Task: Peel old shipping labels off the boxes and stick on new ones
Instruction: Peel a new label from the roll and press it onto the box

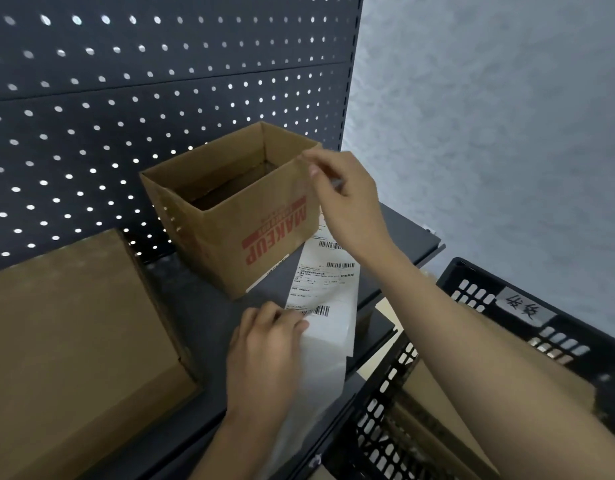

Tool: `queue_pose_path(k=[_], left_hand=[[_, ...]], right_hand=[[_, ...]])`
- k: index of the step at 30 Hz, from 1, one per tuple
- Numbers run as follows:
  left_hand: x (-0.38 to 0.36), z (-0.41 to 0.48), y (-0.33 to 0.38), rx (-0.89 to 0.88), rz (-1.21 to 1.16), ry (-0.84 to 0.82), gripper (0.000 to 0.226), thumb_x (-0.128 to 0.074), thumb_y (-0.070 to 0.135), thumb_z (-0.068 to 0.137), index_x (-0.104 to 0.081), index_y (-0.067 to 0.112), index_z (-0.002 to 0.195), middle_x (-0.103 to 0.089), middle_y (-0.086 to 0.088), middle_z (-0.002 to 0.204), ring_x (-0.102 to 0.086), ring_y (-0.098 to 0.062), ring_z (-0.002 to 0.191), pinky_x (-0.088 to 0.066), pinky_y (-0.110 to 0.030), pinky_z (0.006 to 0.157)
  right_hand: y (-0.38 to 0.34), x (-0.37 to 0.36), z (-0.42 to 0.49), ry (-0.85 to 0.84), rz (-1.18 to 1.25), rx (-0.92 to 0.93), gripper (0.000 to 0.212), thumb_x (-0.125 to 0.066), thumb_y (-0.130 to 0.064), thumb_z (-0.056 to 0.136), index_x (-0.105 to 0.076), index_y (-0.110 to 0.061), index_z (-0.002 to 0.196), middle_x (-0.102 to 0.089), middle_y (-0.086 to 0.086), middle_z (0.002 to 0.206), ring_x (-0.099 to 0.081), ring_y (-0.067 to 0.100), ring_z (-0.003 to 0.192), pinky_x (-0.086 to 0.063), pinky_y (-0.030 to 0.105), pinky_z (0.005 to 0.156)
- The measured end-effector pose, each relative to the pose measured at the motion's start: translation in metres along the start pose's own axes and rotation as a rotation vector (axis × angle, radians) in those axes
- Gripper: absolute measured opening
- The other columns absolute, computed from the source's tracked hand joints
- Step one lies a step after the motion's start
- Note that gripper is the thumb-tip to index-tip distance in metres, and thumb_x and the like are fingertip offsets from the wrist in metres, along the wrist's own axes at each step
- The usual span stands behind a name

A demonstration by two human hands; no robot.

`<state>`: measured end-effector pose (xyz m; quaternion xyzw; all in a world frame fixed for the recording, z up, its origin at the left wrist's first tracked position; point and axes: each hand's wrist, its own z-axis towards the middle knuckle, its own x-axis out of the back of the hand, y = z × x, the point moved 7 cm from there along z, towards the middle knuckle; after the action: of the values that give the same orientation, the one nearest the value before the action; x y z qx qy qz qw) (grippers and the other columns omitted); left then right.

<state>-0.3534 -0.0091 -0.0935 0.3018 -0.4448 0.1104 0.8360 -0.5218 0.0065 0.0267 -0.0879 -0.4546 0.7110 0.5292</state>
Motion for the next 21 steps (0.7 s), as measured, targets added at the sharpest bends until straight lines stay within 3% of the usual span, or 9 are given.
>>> queue_pose_path(k=[3,5,10,13,15,17,19,21], left_hand=[[0.009,0.006,0.002,0.012,-0.033,0.05,0.008,-0.071,0.023,0.084,-0.074,0.02,0.09,-0.061,0.007,0.084,-0.055,-0.019,0.081,-0.051,-0.032,0.059],[0.014,0.01,0.006,0.012,-0.049,0.083,0.012,-0.066,0.025,0.087,-0.074,0.019,0.094,-0.062,0.007,0.088,-0.056,-0.019,0.085,-0.051,-0.032,0.056],[0.019,0.016,0.022,-0.025,-0.155,0.112,0.02,-0.057,0.026,0.091,-0.072,0.014,0.098,-0.061,0.004,0.096,-0.057,-0.02,0.093,-0.053,-0.032,0.062],[0.016,0.016,0.033,-0.058,-0.229,0.095,0.018,-0.057,0.023,0.092,-0.07,0.012,0.098,-0.06,0.003,0.097,-0.058,-0.018,0.094,-0.055,-0.031,0.07],[0.011,0.016,0.038,-0.068,-0.306,0.063,0.014,-0.06,0.021,0.093,-0.069,0.013,0.099,-0.058,0.006,0.099,-0.058,-0.015,0.094,-0.055,-0.03,0.074],[0.006,0.016,0.04,-0.063,-0.393,0.033,0.015,-0.064,0.021,0.091,-0.07,0.015,0.104,-0.055,0.01,0.106,-0.056,-0.014,0.101,-0.051,-0.023,0.082],[0.004,0.016,0.04,-0.01,-0.506,0.018,0.027,-0.069,0.023,0.088,-0.066,0.02,0.115,-0.049,0.014,0.116,-0.053,-0.009,0.11,-0.046,-0.018,0.089],[0.0,0.016,0.033,0.165,-0.711,-0.041,0.045,-0.072,0.026,0.085,-0.056,0.03,0.127,-0.046,0.021,0.121,-0.055,0.0,0.107,-0.048,-0.015,0.086]], right_hand=[[0.031,0.019,-0.031,0.043,-0.056,-0.166,0.014,-0.053,-0.019,0.096,-0.065,-0.026,0.096,-0.061,-0.007,0.085,-0.053,0.003,0.075,-0.041,0.017,0.069],[0.052,0.028,-0.051,0.03,-0.081,-0.291,0.009,-0.054,-0.024,0.096,-0.063,-0.023,0.095,-0.056,-0.002,0.072,-0.046,0.006,0.062,-0.039,0.021,0.062],[0.084,0.038,-0.094,-0.055,-0.115,-0.554,0.033,-0.057,-0.051,0.092,-0.053,-0.028,0.115,-0.066,0.004,0.08,-0.061,0.015,0.07,-0.043,0.026,0.059],[0.088,0.037,-0.107,-0.074,0.121,-0.644,0.04,-0.063,-0.04,0.092,-0.051,-0.024,0.126,-0.075,0.002,0.088,-0.071,0.014,0.073,-0.049,0.022,0.054],[0.086,0.042,-0.11,-0.028,0.271,-0.641,0.043,-0.064,-0.023,0.094,-0.045,-0.021,0.132,-0.076,0.005,0.092,-0.074,0.017,0.078,-0.053,0.026,0.061],[0.086,0.049,-0.111,0.042,0.382,-0.644,0.05,-0.063,-0.011,0.094,-0.039,-0.024,0.136,-0.076,0.008,0.096,-0.074,0.025,0.086,-0.058,0.041,0.076],[0.088,0.057,-0.111,0.105,0.453,-0.65,0.045,-0.061,-0.005,0.094,-0.044,-0.02,0.134,-0.075,0.011,0.097,-0.073,0.029,0.09,-0.056,0.052,0.086],[0.09,0.066,-0.111,0.151,0.502,-0.661,0.041,-0.059,-0.003,0.095,-0.048,-0.016,0.132,-0.076,0.01,0.098,-0.073,0.028,0.092,-0.056,0.053,0.087]])
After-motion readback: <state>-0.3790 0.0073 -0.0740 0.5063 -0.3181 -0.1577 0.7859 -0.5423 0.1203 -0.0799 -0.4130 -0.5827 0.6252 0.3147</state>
